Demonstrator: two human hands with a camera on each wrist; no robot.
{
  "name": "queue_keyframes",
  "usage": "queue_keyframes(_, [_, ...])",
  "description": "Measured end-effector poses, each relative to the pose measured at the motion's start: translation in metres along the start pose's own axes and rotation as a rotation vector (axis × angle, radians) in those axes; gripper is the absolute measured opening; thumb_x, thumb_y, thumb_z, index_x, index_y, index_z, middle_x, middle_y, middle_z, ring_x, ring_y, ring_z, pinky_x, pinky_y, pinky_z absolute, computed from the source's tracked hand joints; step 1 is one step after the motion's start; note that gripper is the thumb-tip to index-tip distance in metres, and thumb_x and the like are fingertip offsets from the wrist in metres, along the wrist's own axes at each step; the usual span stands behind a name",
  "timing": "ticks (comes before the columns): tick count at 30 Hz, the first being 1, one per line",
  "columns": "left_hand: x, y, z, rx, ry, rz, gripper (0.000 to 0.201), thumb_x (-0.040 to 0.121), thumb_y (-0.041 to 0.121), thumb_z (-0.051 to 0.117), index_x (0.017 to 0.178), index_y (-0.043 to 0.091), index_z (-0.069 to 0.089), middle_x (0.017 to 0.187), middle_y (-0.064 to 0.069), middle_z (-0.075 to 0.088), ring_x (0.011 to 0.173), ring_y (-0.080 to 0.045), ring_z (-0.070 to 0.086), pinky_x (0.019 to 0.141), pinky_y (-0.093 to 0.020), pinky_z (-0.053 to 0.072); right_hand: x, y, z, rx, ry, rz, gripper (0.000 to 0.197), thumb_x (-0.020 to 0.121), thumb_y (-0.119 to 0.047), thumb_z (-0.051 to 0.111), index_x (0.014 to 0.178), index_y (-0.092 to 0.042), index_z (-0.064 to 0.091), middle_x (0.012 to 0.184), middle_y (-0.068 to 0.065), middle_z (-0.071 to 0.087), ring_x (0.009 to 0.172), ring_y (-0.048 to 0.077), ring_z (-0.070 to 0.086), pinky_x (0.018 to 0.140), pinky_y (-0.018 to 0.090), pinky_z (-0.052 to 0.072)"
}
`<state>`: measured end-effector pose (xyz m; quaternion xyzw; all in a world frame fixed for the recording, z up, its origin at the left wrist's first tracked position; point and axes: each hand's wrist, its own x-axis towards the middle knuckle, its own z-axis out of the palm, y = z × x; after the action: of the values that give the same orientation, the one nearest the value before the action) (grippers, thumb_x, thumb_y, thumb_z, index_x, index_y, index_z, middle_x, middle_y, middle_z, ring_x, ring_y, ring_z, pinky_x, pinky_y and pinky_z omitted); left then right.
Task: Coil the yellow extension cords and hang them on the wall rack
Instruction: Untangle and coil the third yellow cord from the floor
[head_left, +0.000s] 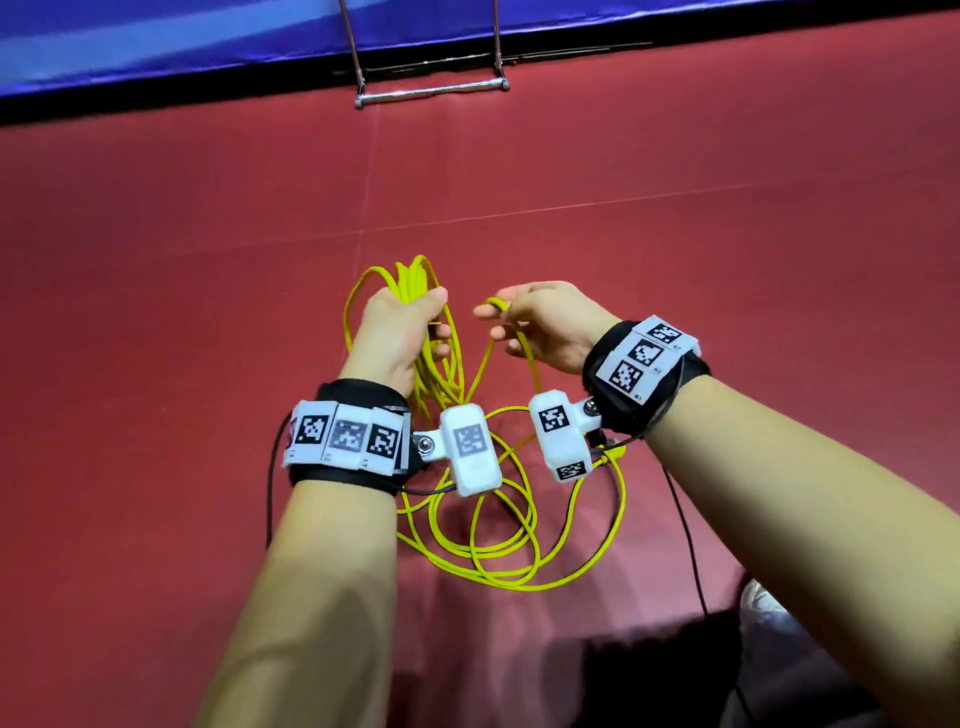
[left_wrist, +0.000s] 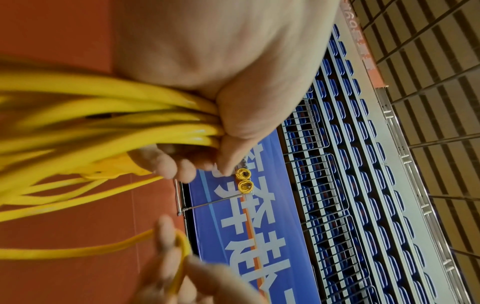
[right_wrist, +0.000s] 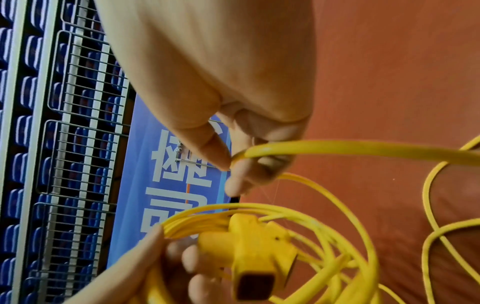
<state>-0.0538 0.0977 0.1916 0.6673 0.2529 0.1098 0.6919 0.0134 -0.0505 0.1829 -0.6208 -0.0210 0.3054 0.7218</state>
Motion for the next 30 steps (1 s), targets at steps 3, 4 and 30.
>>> queue_keyframes(3, [-0.003, -0.004, 0.006, -0.023, -0.034, -0.028, 0.012, 0.096, 0.012, 0.060, 0.105, 0.007, 0.053, 0.076, -0.005, 0.056, 0.061, -0.016, 0.060, 0.044, -0.025, 0.049, -0.003, -0.005, 0.004, 0.091, -0.079, 0.034, 0.027, 0.091, 0.013, 0.043, 0.107, 0.005, 0.063, 0.090, 0.019, 0.063, 0.062, 0.016, 0.064, 0.053, 0.022, 0.053])
queue_keyframes(4, [-0.003, -0.006, 0.008, -0.023, -0.056, -0.034, 0.009, 0.097, 0.012, 0.059, 0.103, 0.006, 0.055, 0.078, -0.006, 0.058, 0.062, -0.016, 0.060, 0.045, -0.026, 0.050, -0.003, -0.006, 0.004, 0.111, -0.095, 0.057, 0.028, 0.093, 0.011, 0.044, 0.113, 0.007, 0.062, 0.084, 0.017, 0.063, 0.060, 0.015, 0.065, 0.056, 0.020, 0.055])
queue_keyframes(30, [-0.009, -0.016, 0.003, -0.369, 0.066, -0.249, 0.024, 0.094, 0.014, 0.063, 0.074, 0.008, 0.051, 0.057, -0.004, 0.046, 0.041, -0.018, 0.052, 0.043, -0.026, 0.046, -0.018, 0.011, 0.024, -0.371, -0.361, -0.014, 0.045, 0.094, -0.009, 0.063, 0.130, -0.017, 0.037, 0.084, 0.015, 0.059, 0.057, 0.026, 0.067, 0.056, 0.036, 0.057])
